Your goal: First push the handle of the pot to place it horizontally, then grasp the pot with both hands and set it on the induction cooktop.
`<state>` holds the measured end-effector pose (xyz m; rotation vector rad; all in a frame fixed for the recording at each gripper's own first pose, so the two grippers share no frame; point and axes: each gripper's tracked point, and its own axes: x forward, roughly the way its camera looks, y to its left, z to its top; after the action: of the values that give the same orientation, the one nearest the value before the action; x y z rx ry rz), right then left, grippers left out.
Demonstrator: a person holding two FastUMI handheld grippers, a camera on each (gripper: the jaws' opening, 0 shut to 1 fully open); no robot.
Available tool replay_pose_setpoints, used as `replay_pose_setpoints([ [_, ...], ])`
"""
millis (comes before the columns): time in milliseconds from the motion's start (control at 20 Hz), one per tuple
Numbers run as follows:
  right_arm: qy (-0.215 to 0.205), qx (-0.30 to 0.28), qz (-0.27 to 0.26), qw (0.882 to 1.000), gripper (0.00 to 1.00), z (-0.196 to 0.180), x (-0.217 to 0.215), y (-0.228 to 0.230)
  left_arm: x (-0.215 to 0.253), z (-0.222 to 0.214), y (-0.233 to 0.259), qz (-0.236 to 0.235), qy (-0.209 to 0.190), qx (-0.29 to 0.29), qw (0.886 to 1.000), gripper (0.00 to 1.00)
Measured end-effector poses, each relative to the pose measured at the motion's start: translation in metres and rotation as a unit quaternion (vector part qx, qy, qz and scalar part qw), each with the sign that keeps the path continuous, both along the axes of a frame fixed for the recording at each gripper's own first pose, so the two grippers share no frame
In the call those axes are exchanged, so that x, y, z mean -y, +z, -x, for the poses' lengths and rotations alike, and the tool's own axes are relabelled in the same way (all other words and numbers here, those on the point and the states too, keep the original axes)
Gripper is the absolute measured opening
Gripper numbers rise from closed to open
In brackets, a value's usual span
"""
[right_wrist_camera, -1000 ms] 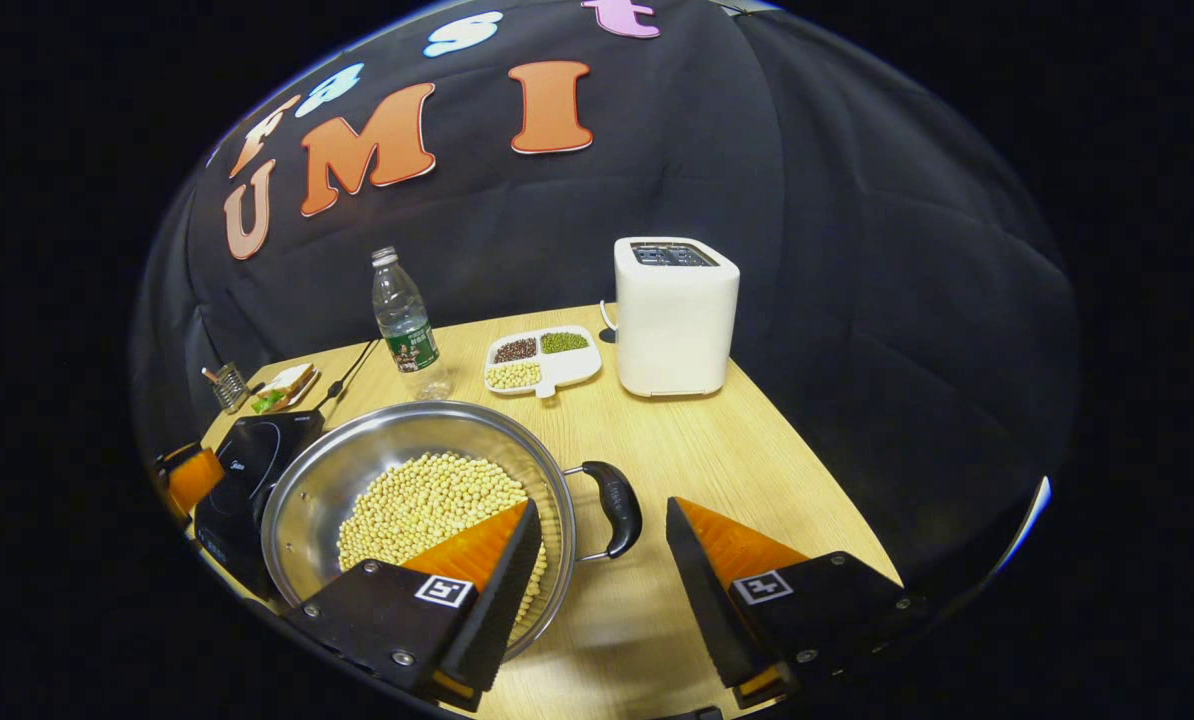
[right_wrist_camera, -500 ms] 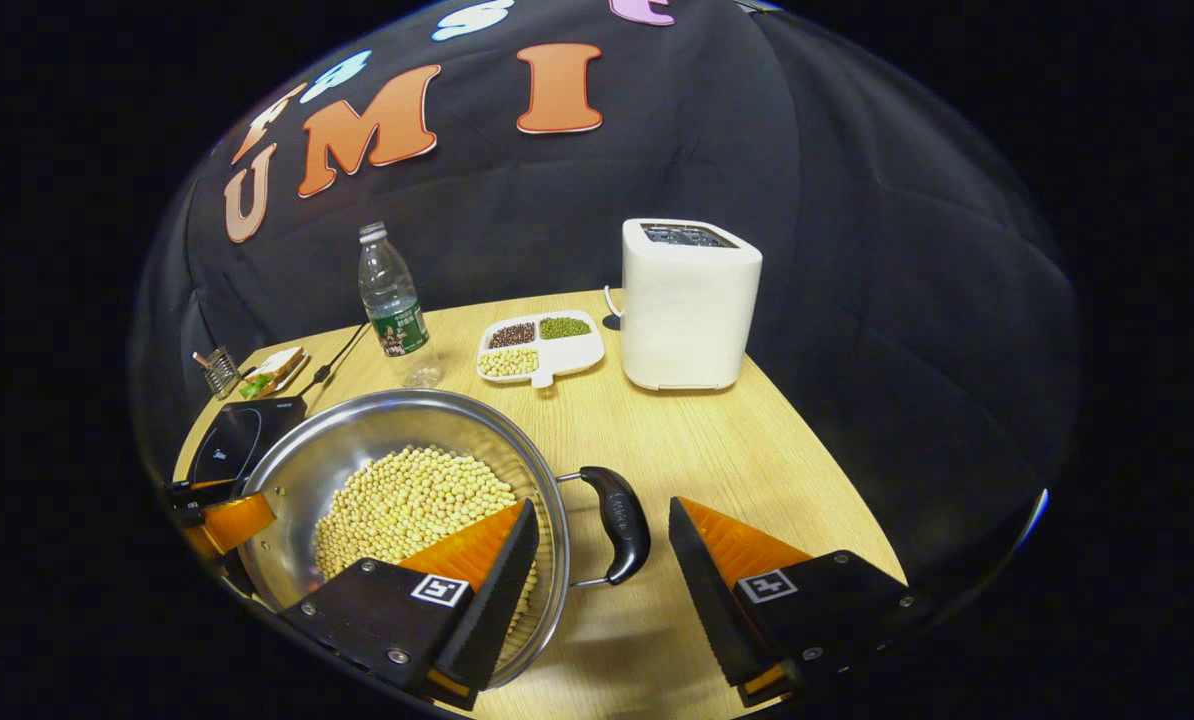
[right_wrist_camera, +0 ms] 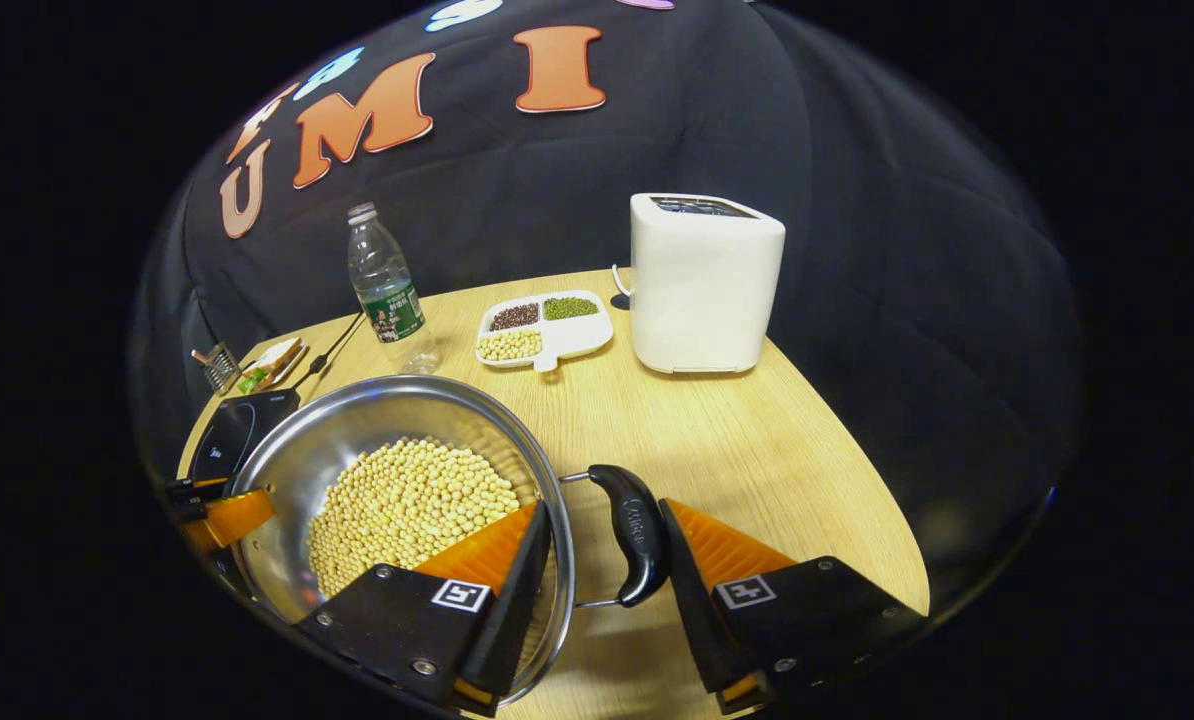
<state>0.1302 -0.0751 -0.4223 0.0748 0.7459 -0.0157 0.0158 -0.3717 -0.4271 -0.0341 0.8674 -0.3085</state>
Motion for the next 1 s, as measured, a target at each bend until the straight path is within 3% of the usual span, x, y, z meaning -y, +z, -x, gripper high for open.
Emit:
replay_pose_setpoints([
  [50, -0.001, -0.001, -0.001, 1.0, 0.67, 0.002, 0.002, 0.0, 0.001, -0.001, -0.001, -0.005, 0.001, -0.001, 1.0, 0.75],
  [200, -0.006, -0.002, -0.004, 1.0, 0.61, 0.004, 0.002, 0.001, -0.003, -0.003, -0.002, -0.02, 0.006, -0.003, 1.0, 0.72],
  [400, -0.026, 0.0, -0.014, 1.0, 0.53, 0.01, 0.003, 0.003, -0.001, -0.005, -0.005, -0.022, 0.004, -0.007, 1.0, 0.58],
  [650, -0.038, 0.003, -0.016, 0.999, 0.53, 0.017, 0.002, 0.014, -0.002, 0.002, 0.002, -0.014, 0.005, -0.022, 1.0, 0.59],
  [700, -0.041, 0.004, -0.018, 0.999, 0.48, 0.019, 0.001, 0.019, -0.005, 0.003, 0.008, -0.014, 0.004, -0.018, 1.0, 0.59],
  [750, -0.042, 0.007, -0.02, 0.999, 0.52, 0.02, 0.0, 0.023, -0.007, 0.001, 0.013, -0.013, 0.003, -0.016, 1.0, 0.59],
  [950, -0.044, 0.023, -0.02, 0.999, 0.52, 0.018, -0.012, 0.046, -0.019, -0.009, 0.034, -0.01, 0.0, -0.001, 1.0, 0.6],
  [1000, -0.045, 0.026, -0.02, 0.998, 0.48, 0.018, -0.016, 0.052, -0.023, -0.011, 0.04, -0.009, 0.0, 0.001, 1.0, 0.6],
])
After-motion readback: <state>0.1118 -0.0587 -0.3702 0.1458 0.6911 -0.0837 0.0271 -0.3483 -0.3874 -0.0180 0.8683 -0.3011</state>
